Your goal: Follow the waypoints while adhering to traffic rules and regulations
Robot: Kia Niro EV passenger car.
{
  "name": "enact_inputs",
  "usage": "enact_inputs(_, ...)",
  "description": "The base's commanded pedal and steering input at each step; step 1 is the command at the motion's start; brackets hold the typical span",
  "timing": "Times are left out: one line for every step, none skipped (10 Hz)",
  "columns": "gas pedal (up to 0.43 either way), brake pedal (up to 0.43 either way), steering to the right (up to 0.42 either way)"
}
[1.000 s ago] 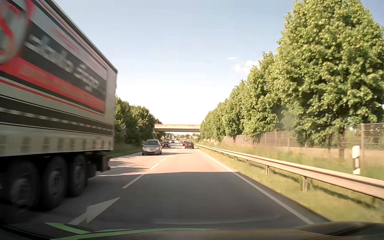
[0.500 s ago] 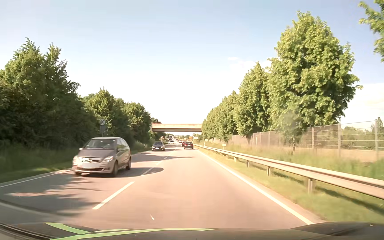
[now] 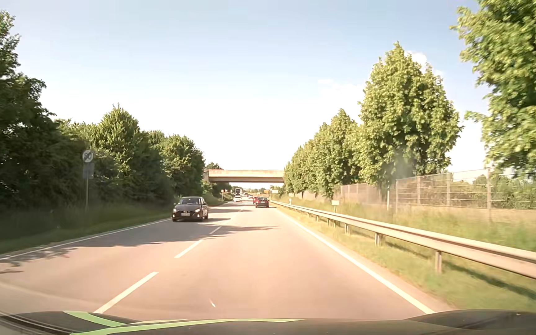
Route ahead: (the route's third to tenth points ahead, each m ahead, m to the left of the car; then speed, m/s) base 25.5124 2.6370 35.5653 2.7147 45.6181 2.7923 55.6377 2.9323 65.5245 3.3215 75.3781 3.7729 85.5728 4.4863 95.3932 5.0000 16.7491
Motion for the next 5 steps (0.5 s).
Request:
enact_inputs(0.039, 0.000, 0.000)
enact_inputs(0.039, 0.000, 0.000)
enact_inputs(0.039, 0.000, 0.000)
enact_inputs(0.039, 0.000, -0.001)
enact_inputs(0.039, 0.000, -0.001)
